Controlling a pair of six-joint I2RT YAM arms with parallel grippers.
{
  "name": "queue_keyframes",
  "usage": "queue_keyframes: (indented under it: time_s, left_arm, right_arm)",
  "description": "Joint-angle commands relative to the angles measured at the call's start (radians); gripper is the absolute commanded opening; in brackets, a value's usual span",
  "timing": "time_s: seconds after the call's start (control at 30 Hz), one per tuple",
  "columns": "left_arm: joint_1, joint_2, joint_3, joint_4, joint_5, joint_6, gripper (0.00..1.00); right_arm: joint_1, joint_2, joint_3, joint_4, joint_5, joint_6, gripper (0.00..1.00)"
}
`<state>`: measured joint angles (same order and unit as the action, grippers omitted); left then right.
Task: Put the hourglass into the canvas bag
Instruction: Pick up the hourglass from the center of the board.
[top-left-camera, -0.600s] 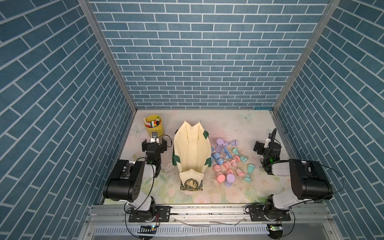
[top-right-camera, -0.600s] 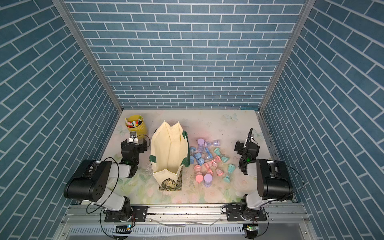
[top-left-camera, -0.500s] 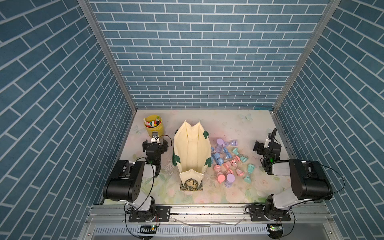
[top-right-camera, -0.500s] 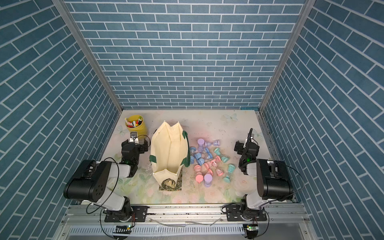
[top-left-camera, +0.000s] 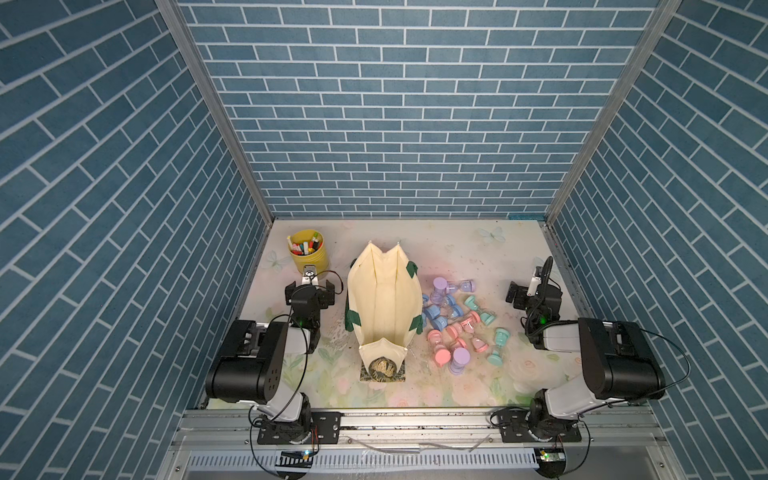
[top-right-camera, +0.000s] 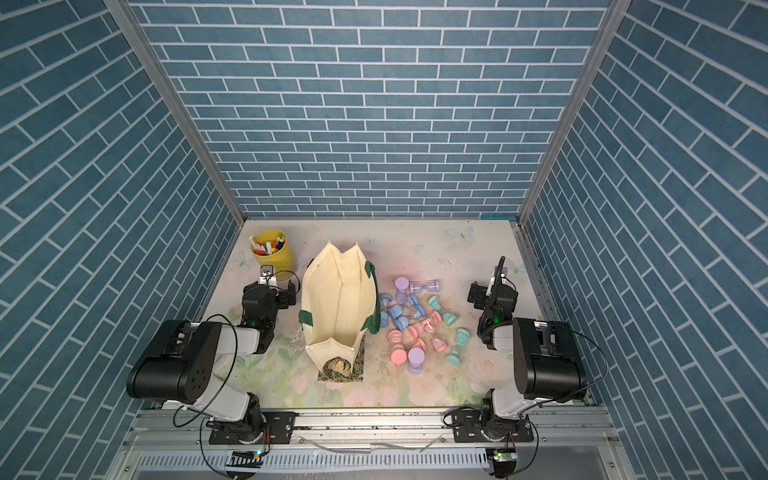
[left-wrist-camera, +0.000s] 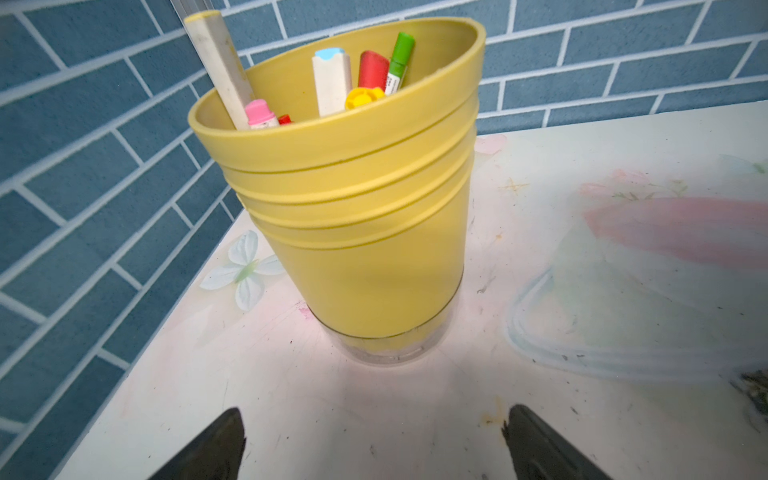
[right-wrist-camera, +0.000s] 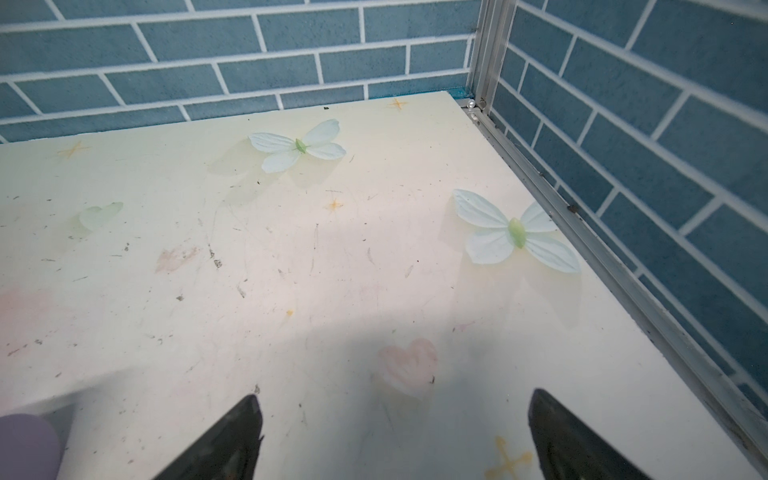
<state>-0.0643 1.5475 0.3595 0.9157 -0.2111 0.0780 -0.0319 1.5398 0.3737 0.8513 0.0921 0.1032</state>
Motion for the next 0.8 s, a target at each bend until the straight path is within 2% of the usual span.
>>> queue_keyframes:
  time_s: [0.0, 0.17, 0.2, 0.27, 0.33, 0.37, 0.43, 0.5, 0.53, 0.57, 0.6, 0.63, 0.67, 0.77]
  left_arm:
    - [0.008, -0.017, 0.015, -0.021, 0.022, -0.014, 1.0]
    - [0.008, -0.043, 0.008, -0.027, -0.067, -0.05, 1.0]
    - [0.008, -0.07, 0.016, -0.066, -0.066, -0.048, 1.0]
    - [0.001, -0.154, 0.094, -0.272, -0.09, -0.049, 1.0]
    - [-0.022, -0.236, 0.249, -0.555, -0.256, -0.108, 1.0]
    - [-0.021, -0.275, 0.306, -0.664, -0.269, -0.179, 1.0]
    - [-0.017, -0.354, 0.428, -0.893, -0.167, -0.354, 1.0]
    - [-0.02, -0.386, 0.528, -1.086, -0.156, -0.373, 1.0]
    - [-0.029, -0.392, 0.561, -1.167, 0.004, -0.507, 1.0]
    - [-0.039, -0.401, 0.573, -1.226, 0.096, -0.583, 0.99]
    - [-0.046, -0.421, 0.57, -1.263, 0.096, -0.583, 0.99]
    - [-0.053, -0.45, 0.562, -1.322, 0.225, -0.646, 0.99]
    - [-0.063, -0.482, 0.555, -1.372, 0.255, -0.653, 1.0]
    - [-0.109, -0.633, 0.535, -1.52, 0.26, -0.641, 1.0]
  right_arm:
    - [-0.003, -0.003, 0.016, 0.013, -0.008, -0.04, 0.99]
    - [-0.003, -0.004, 0.015, 0.018, -0.004, -0.041, 0.99]
    - [-0.003, -0.028, 0.036, -0.029, 0.016, -0.034, 0.99]
    - [-0.001, -0.133, 0.16, -0.331, 0.058, -0.024, 0.99]
    - [0.009, -0.206, 0.426, -0.763, 0.175, 0.141, 0.99]
    - [0.009, -0.213, 0.559, -0.976, 0.177, 0.241, 0.99]
    - [0.009, -0.188, 0.787, -1.294, 0.123, 0.397, 0.99]
    - [0.003, -0.154, 0.828, -1.432, 0.091, 0.557, 0.99]
    - [-0.007, -0.131, 0.822, -1.458, -0.006, 0.573, 0.98]
    - [-0.003, -0.11, 0.825, -1.494, -0.041, 0.582, 0.95]
    - [0.028, -0.096, 0.828, -1.552, -0.021, 0.597, 0.94]
    - [0.08, -0.101, 0.817, -1.587, 0.028, 0.601, 0.94]
    - [0.132, -0.115, 0.809, -1.626, 0.084, 0.602, 0.94]
    - [0.283, -0.187, 0.78, -1.732, 0.21, 0.624, 0.91]
